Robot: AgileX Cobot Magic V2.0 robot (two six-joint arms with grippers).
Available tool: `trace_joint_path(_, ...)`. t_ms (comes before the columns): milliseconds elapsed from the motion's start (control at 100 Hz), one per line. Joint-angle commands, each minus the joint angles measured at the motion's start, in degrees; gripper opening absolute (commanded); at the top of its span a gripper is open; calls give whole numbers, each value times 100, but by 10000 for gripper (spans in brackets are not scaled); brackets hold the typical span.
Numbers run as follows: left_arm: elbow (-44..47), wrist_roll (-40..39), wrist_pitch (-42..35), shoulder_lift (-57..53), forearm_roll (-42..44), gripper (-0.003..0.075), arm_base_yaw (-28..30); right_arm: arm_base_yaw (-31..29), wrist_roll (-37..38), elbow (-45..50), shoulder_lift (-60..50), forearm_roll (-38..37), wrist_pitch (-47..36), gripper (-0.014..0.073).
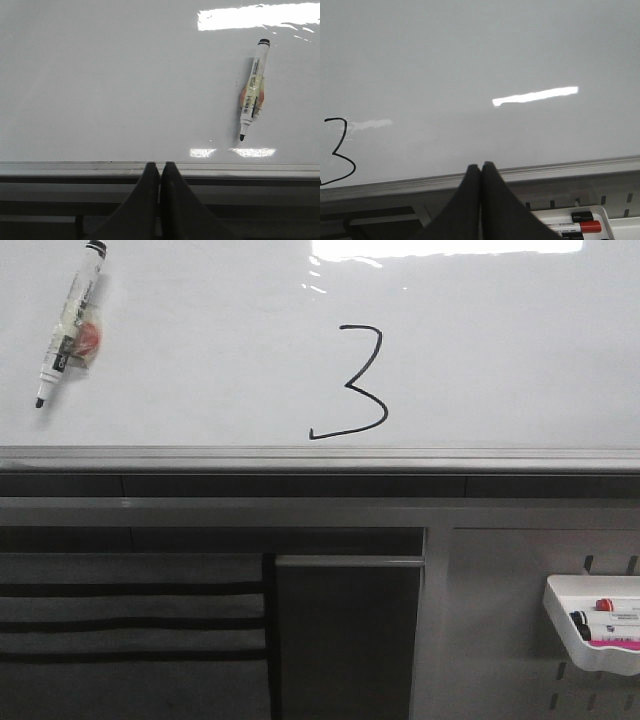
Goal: Write number 3 on whiteboard
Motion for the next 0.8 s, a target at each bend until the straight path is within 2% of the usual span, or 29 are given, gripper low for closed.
trace_joint_path(0,48,1,-401,-168,-48,-20,-52,-28,-51,-164,35,77,-388,-69)
trace_joint_path(130,48,1,-401,-168,-48,-20,-52,-28,-51,-153,21,77,-402,-69)
trace_joint_path(230,48,1,-401,-159,-48,-20,-52,193,-51,33,-309,21,-485,-69)
trace_joint_path(410,48,1,-401,-159,-48,-20,-52,779,-51,1005,-1085,-132,-1642,-69)
trace_joint_path(540,48,1,-401,-159,-48,-20,-52,834,-51,1811,-1616,-121,-2380,-69)
trace_joint_path(650,48,1,-401,-159,-48,-20,-52,845,-51,2277,-1984,-121,-2551,-69)
trace_joint_path(790,48,1,-401,-146,-48,-20,-52,857,-66,2270,-1958,-204,-2419,-69)
